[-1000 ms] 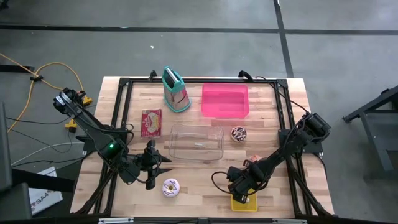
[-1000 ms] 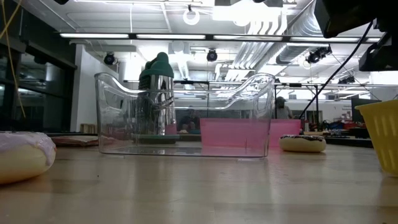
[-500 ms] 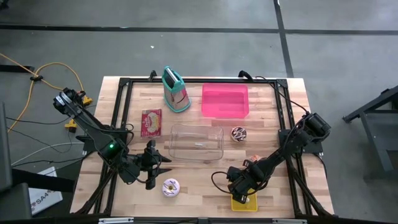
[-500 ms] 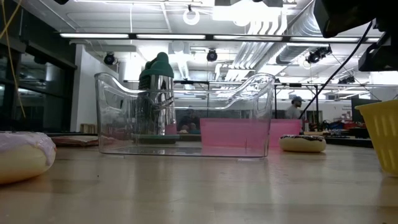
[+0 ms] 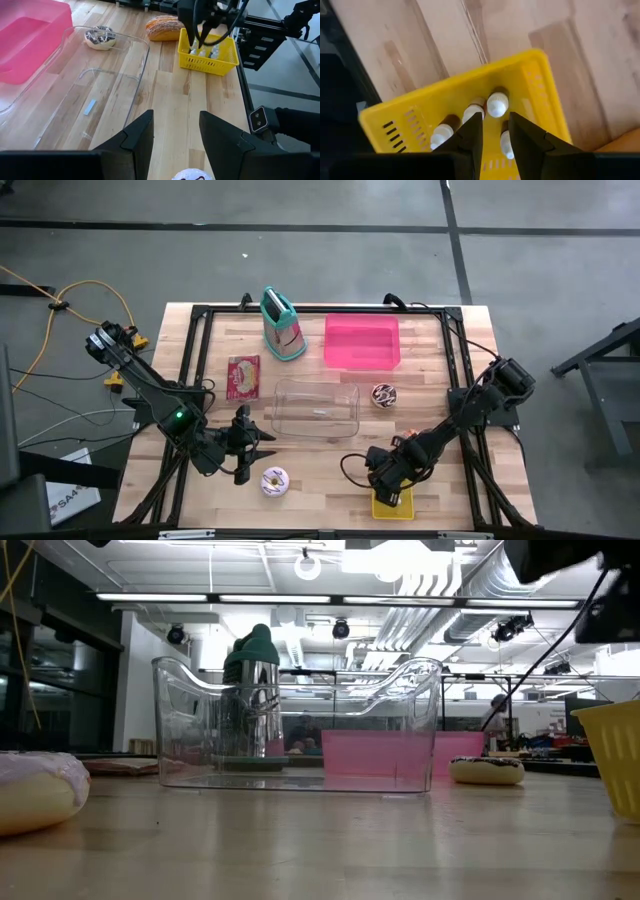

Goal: Pick & Place Food Item
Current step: Put the red popcorn bag into the pink bin

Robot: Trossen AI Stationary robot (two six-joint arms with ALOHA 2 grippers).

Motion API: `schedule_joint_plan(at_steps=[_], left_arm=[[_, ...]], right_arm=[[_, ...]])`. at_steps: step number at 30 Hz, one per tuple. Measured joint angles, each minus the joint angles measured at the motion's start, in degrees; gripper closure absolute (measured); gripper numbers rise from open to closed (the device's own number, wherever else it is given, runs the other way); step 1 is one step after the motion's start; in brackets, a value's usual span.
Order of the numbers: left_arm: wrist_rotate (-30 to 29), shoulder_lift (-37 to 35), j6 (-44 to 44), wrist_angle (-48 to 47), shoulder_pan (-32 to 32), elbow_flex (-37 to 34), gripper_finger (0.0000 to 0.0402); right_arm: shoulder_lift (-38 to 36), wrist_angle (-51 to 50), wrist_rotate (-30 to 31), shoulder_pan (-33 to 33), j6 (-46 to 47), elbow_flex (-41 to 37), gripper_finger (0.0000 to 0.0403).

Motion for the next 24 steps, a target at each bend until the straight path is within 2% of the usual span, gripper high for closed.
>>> schedule_joint_plan(at_steps=[8,24], left_arm=[[0.0,0.0,0.0,0.0,0.0,0.0,0.0249],[0.0,0.0,0.0,0.0,0.0,0.0,0.0249]], right_arm=[[-4.3,-1.4,0.7,-1.5,-1.6,0.0,0.0321],[-4.3,-1.1,1.6,-1.7,-1.9,0.1,0.0321]])
